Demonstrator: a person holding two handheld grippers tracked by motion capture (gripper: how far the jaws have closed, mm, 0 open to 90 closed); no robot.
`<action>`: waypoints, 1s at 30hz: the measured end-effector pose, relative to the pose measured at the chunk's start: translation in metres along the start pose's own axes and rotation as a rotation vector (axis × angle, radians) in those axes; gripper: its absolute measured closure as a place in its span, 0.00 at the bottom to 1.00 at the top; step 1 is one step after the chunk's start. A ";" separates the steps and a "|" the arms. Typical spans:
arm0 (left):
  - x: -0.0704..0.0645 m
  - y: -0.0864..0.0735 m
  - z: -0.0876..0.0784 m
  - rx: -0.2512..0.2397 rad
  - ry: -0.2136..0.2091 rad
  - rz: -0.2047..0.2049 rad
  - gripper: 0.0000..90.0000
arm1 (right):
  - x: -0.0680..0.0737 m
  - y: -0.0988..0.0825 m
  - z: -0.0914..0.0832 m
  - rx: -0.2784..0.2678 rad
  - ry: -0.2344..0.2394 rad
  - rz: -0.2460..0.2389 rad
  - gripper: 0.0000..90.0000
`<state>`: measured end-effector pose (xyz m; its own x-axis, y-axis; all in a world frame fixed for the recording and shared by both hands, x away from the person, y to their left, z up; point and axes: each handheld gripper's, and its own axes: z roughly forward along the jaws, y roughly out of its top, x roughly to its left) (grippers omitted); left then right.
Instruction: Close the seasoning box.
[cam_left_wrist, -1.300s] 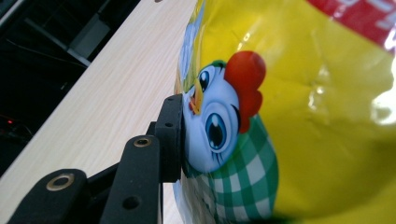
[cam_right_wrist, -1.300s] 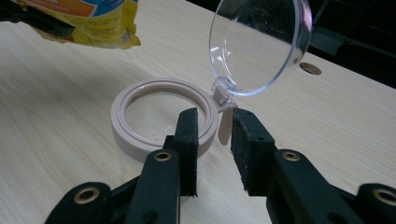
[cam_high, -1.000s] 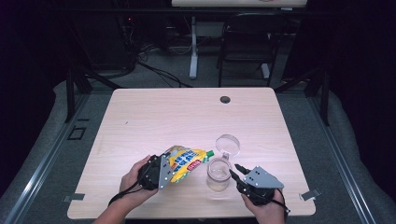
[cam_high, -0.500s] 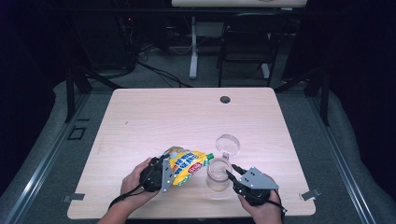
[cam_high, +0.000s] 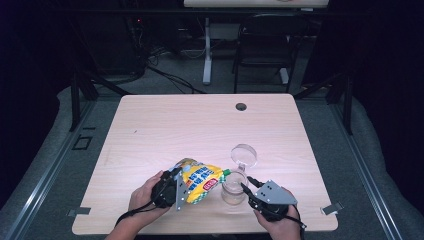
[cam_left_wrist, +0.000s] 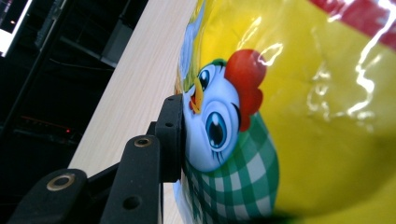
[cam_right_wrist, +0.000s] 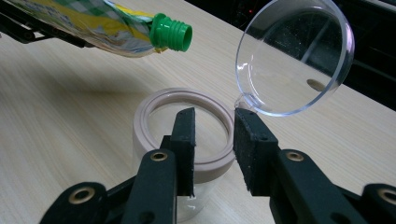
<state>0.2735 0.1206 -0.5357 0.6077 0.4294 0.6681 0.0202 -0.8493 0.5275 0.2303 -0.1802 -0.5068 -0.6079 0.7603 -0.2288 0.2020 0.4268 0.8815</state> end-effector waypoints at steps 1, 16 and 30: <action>0.000 0.000 0.000 0.002 0.004 0.006 0.70 | 0.000 0.000 0.000 -0.002 -0.001 -0.001 0.77; 0.002 -0.001 -0.002 0.006 0.036 0.038 0.70 | 0.002 0.001 0.000 0.000 0.005 -0.021 0.76; -0.003 0.005 -0.003 0.026 0.088 0.131 0.70 | 0.011 0.005 0.008 0.004 0.009 -0.072 0.74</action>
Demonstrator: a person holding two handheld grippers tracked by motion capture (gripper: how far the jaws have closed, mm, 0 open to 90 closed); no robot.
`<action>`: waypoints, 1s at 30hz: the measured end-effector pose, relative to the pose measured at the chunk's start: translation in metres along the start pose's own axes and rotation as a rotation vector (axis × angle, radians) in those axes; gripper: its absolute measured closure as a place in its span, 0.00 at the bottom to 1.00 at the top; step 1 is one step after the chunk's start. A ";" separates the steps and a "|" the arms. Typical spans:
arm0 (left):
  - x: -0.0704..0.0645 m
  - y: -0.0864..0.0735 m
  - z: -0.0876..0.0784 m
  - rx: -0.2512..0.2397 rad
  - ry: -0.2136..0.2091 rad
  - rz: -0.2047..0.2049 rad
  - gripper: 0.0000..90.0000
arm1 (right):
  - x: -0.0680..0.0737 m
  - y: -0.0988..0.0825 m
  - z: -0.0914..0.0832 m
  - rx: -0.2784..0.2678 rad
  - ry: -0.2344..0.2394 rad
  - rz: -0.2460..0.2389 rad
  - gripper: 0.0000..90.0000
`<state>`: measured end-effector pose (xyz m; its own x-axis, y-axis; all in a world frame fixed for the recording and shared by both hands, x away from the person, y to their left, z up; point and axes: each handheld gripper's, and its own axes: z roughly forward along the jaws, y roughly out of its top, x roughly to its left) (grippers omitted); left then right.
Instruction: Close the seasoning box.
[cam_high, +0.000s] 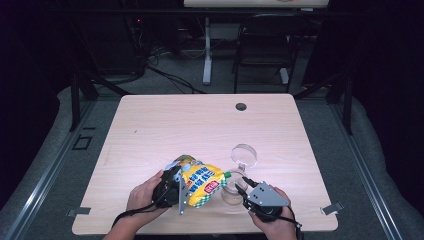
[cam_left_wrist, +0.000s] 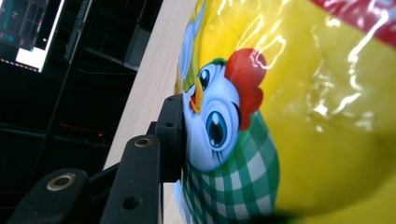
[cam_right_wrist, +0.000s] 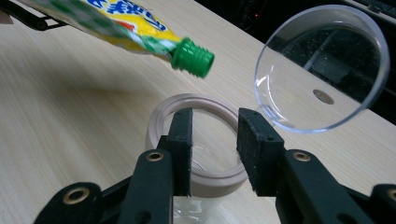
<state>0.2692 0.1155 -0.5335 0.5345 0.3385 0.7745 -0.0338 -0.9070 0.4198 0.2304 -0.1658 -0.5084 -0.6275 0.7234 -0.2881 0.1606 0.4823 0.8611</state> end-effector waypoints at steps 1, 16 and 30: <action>-0.001 0.001 0.000 0.001 0.003 0.009 0.70 | 0.001 0.000 0.001 0.002 0.006 -0.006 0.74; -0.005 0.008 0.002 0.020 0.026 0.072 0.70 | 0.006 0.000 0.005 0.004 0.010 -0.032 0.72; -0.003 0.010 0.001 0.033 0.036 0.105 0.70 | 0.008 0.001 0.006 0.005 -0.007 -0.068 0.72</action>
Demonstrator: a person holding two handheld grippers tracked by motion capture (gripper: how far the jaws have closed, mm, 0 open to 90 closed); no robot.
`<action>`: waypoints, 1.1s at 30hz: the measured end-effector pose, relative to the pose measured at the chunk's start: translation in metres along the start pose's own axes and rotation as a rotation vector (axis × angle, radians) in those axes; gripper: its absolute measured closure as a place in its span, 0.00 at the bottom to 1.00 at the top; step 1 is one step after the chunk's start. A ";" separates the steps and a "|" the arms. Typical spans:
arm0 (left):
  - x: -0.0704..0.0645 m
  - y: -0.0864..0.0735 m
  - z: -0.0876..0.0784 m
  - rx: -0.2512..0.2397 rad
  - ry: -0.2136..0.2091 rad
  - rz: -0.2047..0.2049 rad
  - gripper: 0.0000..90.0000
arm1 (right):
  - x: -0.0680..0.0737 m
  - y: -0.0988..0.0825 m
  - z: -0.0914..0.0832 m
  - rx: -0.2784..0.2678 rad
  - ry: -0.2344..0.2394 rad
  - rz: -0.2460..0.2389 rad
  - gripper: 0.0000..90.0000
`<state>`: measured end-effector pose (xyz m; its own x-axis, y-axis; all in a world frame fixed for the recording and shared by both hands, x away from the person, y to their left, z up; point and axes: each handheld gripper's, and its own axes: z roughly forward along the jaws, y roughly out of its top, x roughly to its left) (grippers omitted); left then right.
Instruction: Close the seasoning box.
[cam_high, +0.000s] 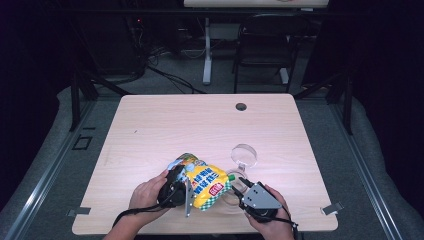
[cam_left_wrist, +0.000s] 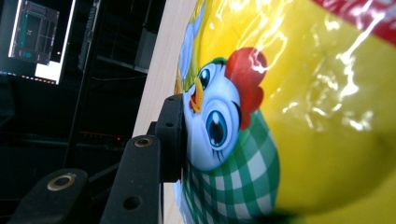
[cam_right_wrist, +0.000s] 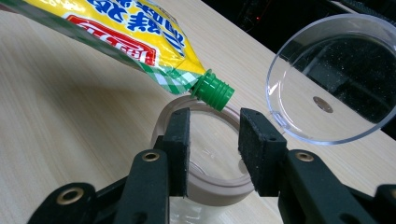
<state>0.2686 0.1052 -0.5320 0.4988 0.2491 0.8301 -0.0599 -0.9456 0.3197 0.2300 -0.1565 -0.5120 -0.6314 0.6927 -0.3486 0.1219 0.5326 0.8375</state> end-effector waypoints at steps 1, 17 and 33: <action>0.000 0.000 0.000 0.000 -0.005 0.000 0.70 | 0.001 0.000 0.000 -0.002 0.000 -0.001 0.72; 0.006 0.004 -0.005 0.002 -0.009 0.040 0.70 | 0.006 0.006 0.000 0.036 -0.056 -0.157 0.71; 0.006 0.006 0.000 -0.005 -0.011 0.062 0.70 | 0.016 0.013 0.009 0.099 -0.129 -0.510 0.75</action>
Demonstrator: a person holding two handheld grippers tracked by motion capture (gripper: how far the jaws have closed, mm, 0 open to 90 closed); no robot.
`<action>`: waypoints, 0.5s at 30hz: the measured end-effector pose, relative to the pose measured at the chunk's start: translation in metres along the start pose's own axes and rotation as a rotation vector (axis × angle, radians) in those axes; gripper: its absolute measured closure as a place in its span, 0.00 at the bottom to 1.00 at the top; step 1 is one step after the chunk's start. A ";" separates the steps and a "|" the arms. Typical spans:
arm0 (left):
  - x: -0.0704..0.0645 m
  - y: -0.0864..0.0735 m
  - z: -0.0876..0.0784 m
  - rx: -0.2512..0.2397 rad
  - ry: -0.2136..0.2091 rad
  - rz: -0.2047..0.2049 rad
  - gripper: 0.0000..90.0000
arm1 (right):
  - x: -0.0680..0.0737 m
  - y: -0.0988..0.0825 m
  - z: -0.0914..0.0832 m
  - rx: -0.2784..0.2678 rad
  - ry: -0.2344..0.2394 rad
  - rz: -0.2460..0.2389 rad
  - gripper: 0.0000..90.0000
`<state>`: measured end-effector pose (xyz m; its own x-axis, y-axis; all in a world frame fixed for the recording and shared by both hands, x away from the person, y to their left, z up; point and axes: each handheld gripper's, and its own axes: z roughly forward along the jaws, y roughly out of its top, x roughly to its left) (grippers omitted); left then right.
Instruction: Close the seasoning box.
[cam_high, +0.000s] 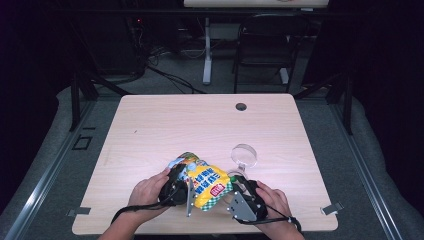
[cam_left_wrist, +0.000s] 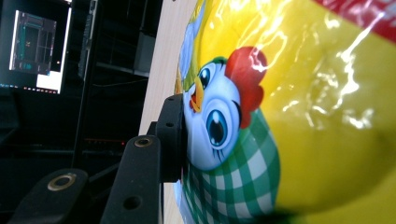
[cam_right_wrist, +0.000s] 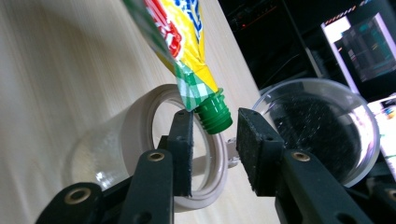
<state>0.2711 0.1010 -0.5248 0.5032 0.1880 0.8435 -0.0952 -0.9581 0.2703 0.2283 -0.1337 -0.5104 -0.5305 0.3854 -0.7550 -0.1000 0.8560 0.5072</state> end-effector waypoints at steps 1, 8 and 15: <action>0.000 0.000 0.000 0.001 0.000 0.002 0.70 | 0.002 0.000 0.001 -0.002 -0.008 -0.020 0.75; 0.003 0.002 0.001 0.009 -0.009 0.026 0.72 | 0.009 0.003 0.006 -0.013 -0.026 -0.084 0.75; 0.001 0.002 0.002 -0.009 -0.009 0.014 0.72 | 0.013 0.004 0.010 -0.021 -0.045 -0.109 0.76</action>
<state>0.2735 0.0990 -0.5246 0.5093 0.1725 0.8432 -0.1100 -0.9586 0.2625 0.2290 -0.1217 -0.5222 -0.4774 0.3062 -0.8236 -0.1725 0.8864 0.4296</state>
